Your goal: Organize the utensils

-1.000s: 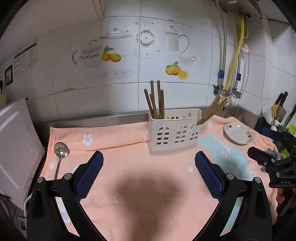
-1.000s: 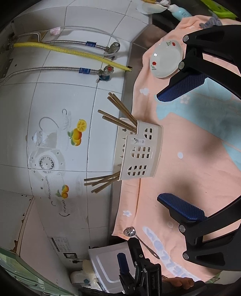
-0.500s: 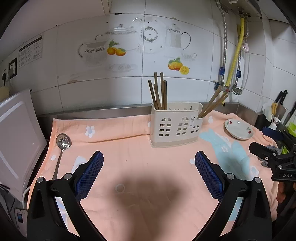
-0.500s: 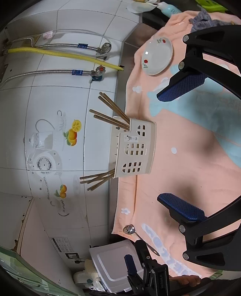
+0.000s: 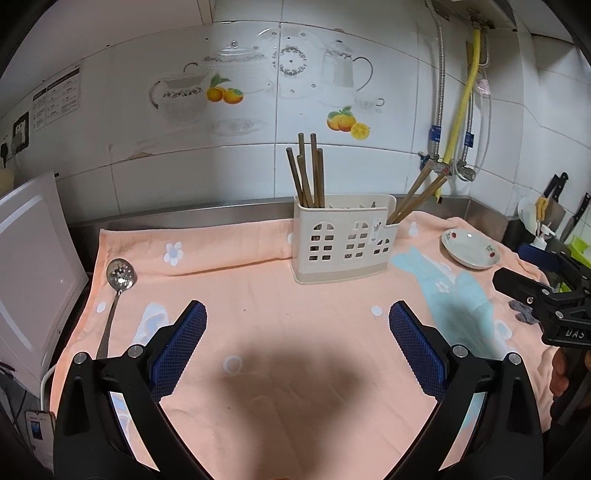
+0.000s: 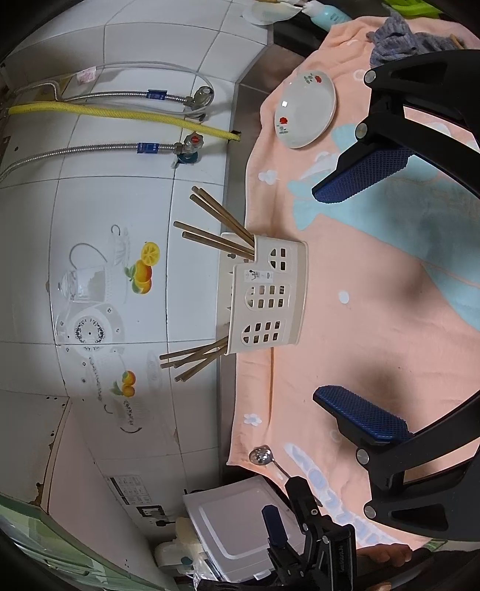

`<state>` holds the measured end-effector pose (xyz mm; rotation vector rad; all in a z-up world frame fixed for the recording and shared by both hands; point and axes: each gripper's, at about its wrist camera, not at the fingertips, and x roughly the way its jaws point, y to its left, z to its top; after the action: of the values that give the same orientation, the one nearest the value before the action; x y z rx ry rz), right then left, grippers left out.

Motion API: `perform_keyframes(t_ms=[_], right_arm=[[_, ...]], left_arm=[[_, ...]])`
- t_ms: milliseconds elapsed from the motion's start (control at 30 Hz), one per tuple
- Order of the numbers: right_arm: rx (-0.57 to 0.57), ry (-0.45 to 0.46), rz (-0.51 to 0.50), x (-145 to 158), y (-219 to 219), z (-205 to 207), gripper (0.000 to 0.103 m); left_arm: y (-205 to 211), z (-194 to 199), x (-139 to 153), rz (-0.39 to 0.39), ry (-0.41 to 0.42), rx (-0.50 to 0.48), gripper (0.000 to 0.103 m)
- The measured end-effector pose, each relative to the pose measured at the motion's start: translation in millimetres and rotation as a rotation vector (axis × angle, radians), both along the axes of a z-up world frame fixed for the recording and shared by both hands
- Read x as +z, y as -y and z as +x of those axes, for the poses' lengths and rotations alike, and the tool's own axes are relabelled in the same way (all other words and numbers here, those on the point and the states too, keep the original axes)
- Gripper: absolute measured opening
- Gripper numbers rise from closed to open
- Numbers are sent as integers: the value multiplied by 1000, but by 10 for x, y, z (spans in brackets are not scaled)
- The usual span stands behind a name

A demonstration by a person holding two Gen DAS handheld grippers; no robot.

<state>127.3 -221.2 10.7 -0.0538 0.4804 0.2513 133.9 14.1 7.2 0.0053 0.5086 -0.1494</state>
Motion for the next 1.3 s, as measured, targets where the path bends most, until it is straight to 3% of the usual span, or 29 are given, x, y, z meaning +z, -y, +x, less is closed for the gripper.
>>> perform_keyframes(t_ms=[1300], right_arm=[[2,-20,5,-62,-36,39,96]], left_arm=[[53,22,-89,-2,-22,-8,98]])
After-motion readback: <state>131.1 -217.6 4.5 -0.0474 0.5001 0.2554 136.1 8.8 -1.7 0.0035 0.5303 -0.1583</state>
